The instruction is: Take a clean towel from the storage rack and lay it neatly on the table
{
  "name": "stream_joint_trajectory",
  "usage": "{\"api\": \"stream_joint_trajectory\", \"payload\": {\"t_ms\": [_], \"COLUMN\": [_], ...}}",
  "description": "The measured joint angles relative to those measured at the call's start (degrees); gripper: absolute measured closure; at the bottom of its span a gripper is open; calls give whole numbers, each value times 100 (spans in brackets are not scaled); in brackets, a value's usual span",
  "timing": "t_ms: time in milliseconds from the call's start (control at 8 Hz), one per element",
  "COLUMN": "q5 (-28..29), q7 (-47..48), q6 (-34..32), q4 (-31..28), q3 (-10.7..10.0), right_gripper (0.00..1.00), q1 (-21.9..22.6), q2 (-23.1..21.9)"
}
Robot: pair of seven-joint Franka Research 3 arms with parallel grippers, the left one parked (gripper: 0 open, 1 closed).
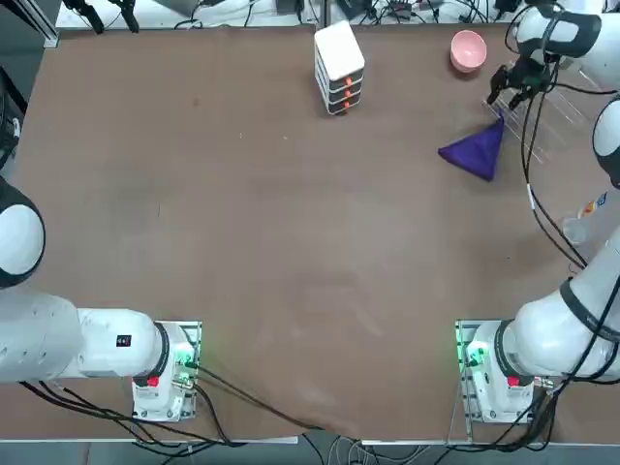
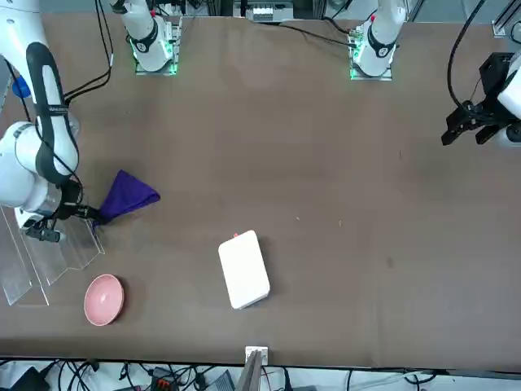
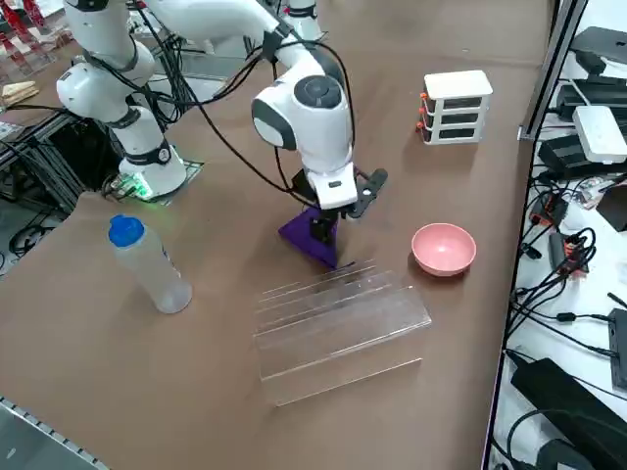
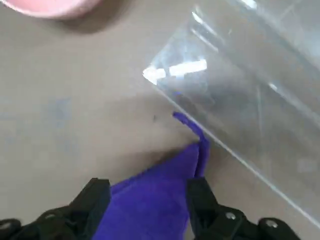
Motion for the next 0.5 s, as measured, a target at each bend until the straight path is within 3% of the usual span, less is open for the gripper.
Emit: {"api": "stream_joint_trajectory", "payload": {"t_ms": [125, 250, 375, 500], "q5": [0, 0, 0, 0], "q7": [34, 98, 206, 263], "q6": [270, 660, 946, 1051], "q4": [-191, -401, -558, -617], "q3": [-30, -62, -79, -105], "right_gripper": [32, 33, 43, 44], "q1": [-10, -12, -12, -9], "q2": [-3, -3, -1, -1]}}
